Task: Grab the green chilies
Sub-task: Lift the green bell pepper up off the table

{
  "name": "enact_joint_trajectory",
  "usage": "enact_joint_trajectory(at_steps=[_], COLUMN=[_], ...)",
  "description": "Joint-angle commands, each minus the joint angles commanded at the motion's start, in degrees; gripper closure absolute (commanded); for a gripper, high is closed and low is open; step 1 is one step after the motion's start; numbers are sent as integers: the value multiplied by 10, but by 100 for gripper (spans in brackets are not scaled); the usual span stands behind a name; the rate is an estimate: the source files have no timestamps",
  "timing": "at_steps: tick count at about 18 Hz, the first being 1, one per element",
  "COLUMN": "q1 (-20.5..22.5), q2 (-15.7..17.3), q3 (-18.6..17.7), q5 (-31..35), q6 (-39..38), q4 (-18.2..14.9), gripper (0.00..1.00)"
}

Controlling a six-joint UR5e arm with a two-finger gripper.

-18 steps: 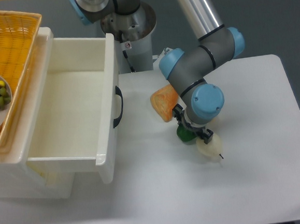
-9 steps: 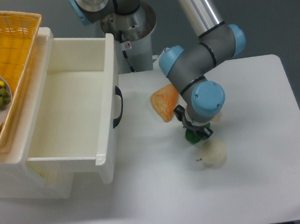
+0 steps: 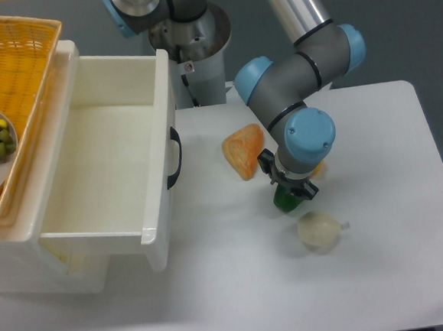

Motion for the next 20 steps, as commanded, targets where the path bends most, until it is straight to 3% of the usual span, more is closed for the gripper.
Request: enact_joint_trajectory(at_steps=[5,20], q1=[1,1], q2=[0,-19], q3=[12,4], q5=[2,20], q6=[-1,-30], q4=[4,10], gripper=[0,0])
